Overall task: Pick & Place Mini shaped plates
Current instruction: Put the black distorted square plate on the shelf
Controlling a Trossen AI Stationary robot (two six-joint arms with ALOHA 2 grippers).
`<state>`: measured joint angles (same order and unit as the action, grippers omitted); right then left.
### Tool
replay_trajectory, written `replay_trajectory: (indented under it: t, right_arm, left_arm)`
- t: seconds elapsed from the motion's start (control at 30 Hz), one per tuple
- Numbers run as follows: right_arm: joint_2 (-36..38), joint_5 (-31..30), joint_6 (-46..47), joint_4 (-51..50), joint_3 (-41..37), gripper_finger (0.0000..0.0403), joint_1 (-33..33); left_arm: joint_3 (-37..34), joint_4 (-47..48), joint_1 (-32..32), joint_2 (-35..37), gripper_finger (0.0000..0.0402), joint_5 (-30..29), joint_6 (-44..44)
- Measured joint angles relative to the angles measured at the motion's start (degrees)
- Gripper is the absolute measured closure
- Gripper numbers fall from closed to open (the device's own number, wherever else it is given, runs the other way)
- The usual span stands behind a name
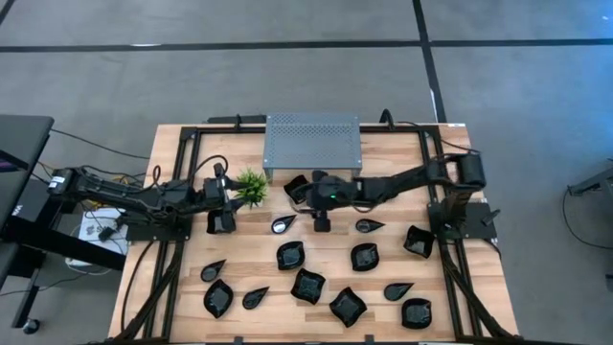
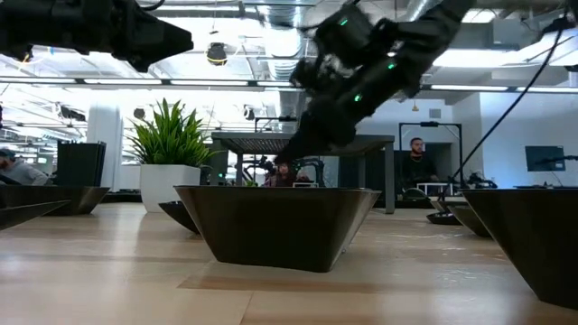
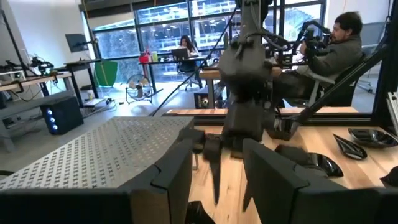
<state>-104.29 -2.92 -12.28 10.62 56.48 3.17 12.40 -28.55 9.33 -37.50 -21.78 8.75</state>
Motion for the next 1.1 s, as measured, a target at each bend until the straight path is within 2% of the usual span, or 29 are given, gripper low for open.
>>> replay_trajectory:
  t: [0.27, 0.43, 0.57, 0.77, 0.9, 1.1]
  right_arm:
    - [-6.9, -1.5, -3.3, -10.2, 8.6, 0.023, 2.1]
    - [-8.8, -1.5, -5.6, -14.1, 9.8, 0.0237, 3.4]
    - [-10.0, -1.6, -8.0, -13.5, 9.9, 0.0278, 3.8]
    - [-10.4, -1.8, -8.7, -13.6, 10.4, 0.039, 3.4]
    - [-8.8, -1.7, -5.9, -14.3, 10.9, 0.0385, 1.9]
    - [-2.4, -3.2, -4.3, -25.5, 14.3, 0.04, -1.2]
  left_arm:
    - [0.0, -0.7, 0.0, -0.6, 0.0262, 0.7, 0.0]
    - [0.0, -0.9, 0.1, -0.7, 0.0267, 1.1, -0.2]
    - [0.0, -1.4, 0.1, -0.9, 0.027, 1.8, -0.2]
    - [0.0, -1.2, 0.1, -0.8, 0.027, 1.9, -0.1]
    - [0.0, -1.2, 0.1, -0.8, 0.027, 1.9, -0.2]
    - [0.0, -1.1, 0.1, -0.8, 0.027, 1.9, -0.2]
